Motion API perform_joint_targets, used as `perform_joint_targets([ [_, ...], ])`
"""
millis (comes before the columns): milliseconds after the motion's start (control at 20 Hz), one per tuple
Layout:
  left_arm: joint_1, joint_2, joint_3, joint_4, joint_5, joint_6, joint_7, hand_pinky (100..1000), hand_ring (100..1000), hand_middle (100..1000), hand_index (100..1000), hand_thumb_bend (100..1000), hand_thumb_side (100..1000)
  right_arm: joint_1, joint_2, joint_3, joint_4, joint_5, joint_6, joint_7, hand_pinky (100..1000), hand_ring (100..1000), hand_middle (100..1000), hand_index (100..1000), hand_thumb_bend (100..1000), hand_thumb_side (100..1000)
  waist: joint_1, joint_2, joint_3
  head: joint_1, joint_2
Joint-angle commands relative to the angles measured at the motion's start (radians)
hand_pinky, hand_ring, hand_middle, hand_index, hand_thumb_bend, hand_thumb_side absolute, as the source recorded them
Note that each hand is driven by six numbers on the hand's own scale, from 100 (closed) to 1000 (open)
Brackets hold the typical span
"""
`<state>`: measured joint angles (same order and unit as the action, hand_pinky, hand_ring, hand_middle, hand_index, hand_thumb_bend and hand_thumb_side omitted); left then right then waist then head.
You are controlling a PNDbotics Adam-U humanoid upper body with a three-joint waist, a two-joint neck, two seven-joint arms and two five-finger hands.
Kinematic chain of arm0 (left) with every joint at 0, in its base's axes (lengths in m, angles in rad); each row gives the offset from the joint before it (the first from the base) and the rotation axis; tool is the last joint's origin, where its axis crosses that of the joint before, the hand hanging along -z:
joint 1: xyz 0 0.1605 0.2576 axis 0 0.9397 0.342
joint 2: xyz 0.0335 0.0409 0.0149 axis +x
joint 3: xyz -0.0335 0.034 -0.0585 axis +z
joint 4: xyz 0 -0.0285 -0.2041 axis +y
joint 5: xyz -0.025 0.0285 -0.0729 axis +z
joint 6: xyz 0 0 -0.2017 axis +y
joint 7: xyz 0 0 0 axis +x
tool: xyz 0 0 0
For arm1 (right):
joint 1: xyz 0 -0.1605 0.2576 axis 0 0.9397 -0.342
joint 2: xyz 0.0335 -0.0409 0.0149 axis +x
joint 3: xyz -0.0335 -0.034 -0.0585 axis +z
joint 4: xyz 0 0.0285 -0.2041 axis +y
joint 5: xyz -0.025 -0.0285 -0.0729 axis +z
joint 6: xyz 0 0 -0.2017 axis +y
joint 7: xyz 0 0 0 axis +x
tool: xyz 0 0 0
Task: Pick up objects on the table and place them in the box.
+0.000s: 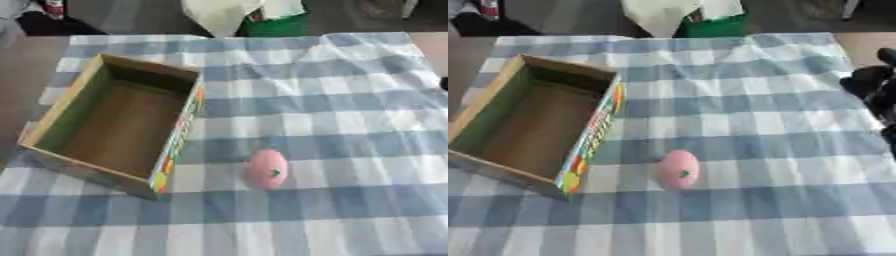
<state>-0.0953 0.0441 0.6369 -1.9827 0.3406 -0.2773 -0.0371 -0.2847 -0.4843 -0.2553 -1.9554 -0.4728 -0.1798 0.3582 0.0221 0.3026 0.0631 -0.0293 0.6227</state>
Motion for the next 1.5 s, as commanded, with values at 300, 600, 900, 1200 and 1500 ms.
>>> perform_joint_targets([
  [300,0.004,0.026,-0.007,-0.017,0.004,0.004,-0.006,513,381,584,795,176,563,-0.179,-0.178,0.125,0.055,0.288,-0.119,0.059,894,843,805,942,273,1000,-0.005,-0.028,0.011,-0.02,-0.007],
  [600,0.009,0.031,-0.016,-0.017,0.005,0.01,-0.012,514,381,584,795,175,561,-0.224,-0.21,0.176,0.053,0.358,-0.163,0.075,854,851,836,962,392,1000,-0.014,-0.037,0.027,-0.037,-0.002],
  [900,0.012,0.029,-0.021,-0.017,0.011,0.012,-0.018,513,381,583,794,175,561,-0.372,-0.251,0.306,0.085,0.45,-0.198,0.165,838,853,840,954,410,1000,-0.011,-0.04,0.035,-0.048,-0.001],
  [1200,0.014,0.027,-0.02,-0.017,0.012,0.011,-0.02,513,380,583,794,177,561,-0.498,-0.189,0.396,0.154,0.538,-0.264,0.253,832,858,843,951,442,1000,-0.007,-0.038,0.035,-0.049,-0.006],
  [1500,0.014,0.025,-0.021,-0.017,0.012,0.012,-0.021,514,380,583,794,176,559,-0.528,-0.148,0.435,0.212,0.627,-0.328,0.342,842,852,814,948,522,1000,-0.007,-0.036,0.035,-0.05,-0.009],
])
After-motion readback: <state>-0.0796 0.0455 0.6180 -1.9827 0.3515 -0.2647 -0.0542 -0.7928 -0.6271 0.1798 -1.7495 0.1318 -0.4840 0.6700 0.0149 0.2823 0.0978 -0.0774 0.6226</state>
